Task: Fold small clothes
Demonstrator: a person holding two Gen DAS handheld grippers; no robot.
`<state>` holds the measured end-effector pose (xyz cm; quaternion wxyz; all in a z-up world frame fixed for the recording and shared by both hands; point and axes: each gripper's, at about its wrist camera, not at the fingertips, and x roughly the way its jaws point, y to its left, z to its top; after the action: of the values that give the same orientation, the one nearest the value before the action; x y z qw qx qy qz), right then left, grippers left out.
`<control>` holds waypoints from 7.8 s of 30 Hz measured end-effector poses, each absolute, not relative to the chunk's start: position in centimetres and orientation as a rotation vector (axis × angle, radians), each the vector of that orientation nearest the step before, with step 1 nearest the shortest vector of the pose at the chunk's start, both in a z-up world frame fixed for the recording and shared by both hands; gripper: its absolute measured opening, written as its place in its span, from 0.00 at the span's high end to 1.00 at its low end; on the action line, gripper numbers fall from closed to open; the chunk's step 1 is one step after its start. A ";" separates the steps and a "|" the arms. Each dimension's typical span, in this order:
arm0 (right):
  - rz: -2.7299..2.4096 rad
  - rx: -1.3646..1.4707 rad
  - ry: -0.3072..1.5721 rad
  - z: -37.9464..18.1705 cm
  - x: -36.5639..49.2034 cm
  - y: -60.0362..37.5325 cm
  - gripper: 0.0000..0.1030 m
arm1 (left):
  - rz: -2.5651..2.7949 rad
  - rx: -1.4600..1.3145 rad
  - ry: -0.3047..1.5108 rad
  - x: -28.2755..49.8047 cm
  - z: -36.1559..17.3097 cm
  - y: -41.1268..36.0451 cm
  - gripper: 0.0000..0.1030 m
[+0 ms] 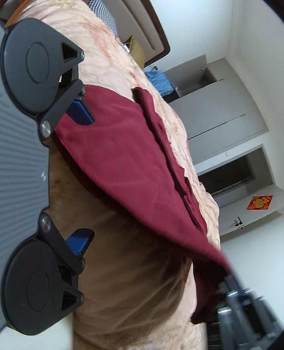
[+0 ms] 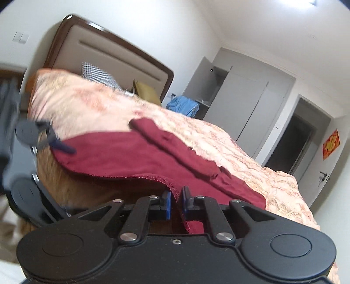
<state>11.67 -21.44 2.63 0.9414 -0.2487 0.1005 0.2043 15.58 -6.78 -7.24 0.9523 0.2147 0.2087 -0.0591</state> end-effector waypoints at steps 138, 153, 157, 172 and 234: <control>0.154 0.002 0.476 -3.7 37.1 -34.4 0.00 | 0.097 -0.251 0.559 38.1 -3.3 11.8 0.00; 0.101 -0.192 0.498 -0.3 31.9 -32.3 0.00 | 0.072 -0.264 0.620 28.8 2.1 8.8 0.00; 0.133 -0.294 0.423 0.8 28.9 -30.0 0.01 | 0.069 -0.252 0.633 26.8 2.7 8.1 0.00; 0.288 -0.287 0.242 0.1 22.1 -17.8 0.00 | 0.093 -0.298 0.648 22.9 1.3 8.5 0.00; 0.205 -0.042 0.153 -7.2 19.0 -18.3 0.00 | -0.097 -0.708 0.274 22.4 -9.8 7.3 0.04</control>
<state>19.00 -18.35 -7.15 0.9916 -0.0211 0.0761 0.1022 22.45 7.31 -9.84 0.9276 -0.3456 0.1339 -0.0474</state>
